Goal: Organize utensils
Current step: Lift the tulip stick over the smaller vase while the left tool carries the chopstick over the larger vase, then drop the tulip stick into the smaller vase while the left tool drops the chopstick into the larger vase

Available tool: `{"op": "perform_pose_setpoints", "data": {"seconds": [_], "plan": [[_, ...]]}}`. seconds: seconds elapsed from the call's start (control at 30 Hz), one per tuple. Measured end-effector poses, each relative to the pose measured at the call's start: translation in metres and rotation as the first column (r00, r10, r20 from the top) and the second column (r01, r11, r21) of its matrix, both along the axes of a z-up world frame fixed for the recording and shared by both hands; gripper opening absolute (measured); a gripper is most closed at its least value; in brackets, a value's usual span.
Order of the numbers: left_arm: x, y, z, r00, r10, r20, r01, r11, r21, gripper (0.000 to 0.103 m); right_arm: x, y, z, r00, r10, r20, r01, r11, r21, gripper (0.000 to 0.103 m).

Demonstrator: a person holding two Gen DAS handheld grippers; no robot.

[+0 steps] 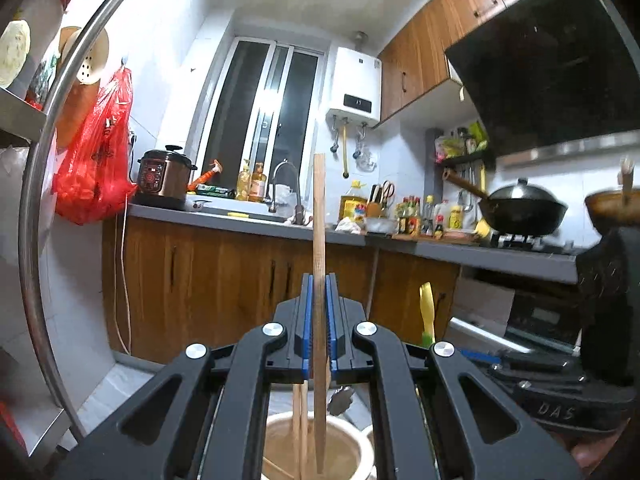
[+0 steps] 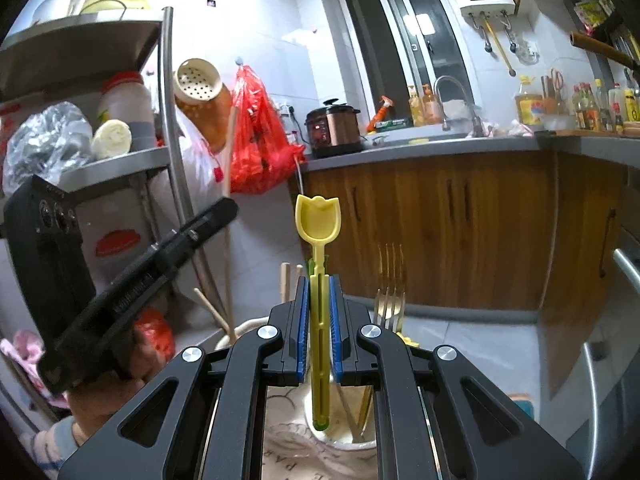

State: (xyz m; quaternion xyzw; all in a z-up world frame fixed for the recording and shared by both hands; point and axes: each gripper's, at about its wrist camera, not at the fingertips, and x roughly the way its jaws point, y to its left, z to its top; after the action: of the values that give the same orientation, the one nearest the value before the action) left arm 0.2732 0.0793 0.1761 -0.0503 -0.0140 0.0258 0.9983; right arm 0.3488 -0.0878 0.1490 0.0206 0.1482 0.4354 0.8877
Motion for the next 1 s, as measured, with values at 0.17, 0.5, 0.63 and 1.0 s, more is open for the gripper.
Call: {"op": "perform_pose_setpoints", "data": {"seconds": [0.17,0.5,0.63,1.0], "plan": [[0.008,-0.015,-0.019,0.999,0.036,-0.021,-0.034,0.997,0.069,0.006,0.005,0.007,-0.018,0.997,-0.067,0.037,0.069,0.996,-0.064,0.011],[0.006,-0.030,-0.049,0.995,0.033,-0.094,-0.021,0.992,0.125,0.006,0.007,0.002,-0.046,0.996,-0.094,-0.006,0.092,0.985,-0.149,0.011],[0.002,-0.025,-0.058,0.991,0.032,-0.130,-0.022,0.996,0.082,0.006,0.004,0.002,-0.053,0.995,-0.099,-0.019,0.094,0.980,-0.176,0.011],[-0.008,-0.024,-0.069,0.984,0.037,-0.176,-0.026,0.997,0.067,0.006,-0.002,0.004,-0.059,0.995,-0.096,-0.034,0.086,0.971,-0.225,0.011]]}}
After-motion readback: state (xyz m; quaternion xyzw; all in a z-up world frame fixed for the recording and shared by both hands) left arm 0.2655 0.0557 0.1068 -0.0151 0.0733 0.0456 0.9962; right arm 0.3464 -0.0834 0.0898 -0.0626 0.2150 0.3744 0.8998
